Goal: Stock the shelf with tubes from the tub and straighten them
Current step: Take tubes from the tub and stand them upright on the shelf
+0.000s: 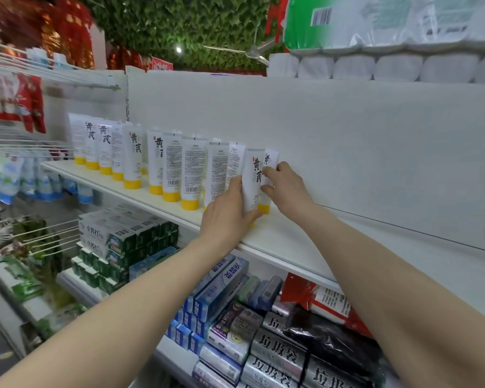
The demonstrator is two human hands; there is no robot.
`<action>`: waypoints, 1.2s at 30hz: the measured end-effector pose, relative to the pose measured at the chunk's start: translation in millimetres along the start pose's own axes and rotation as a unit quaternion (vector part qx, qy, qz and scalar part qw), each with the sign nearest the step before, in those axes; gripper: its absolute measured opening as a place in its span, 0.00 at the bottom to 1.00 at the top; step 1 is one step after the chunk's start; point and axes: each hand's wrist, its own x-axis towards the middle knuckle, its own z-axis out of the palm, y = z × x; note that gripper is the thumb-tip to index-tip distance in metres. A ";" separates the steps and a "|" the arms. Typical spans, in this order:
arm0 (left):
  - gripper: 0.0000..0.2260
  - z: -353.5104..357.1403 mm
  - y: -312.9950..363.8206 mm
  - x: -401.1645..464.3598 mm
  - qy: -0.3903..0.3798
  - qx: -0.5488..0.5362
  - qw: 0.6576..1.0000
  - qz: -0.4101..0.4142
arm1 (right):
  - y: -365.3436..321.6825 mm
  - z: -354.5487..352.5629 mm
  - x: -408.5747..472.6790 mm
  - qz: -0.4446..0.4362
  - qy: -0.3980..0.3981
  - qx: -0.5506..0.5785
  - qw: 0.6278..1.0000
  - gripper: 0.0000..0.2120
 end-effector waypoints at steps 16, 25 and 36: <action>0.29 -47.1 6.1 -76.8 0.001 0.092 0.991 0.093 | -29.2 -32.6 -143.8 0.020 0.064 -0.150 0.986 0.24; 0.28 -37.3 27.1 -177.8 -0.025 0.153 0.969 0.190 | -48.7 -46.8 -304.7 0.035 0.040 -0.268 0.962 0.20; 0.27 48.7 83.9 -321.9 -0.135 0.089 0.949 0.271 | -0.8 -31.5 -525.0 0.151 -0.058 -0.294 0.942 0.22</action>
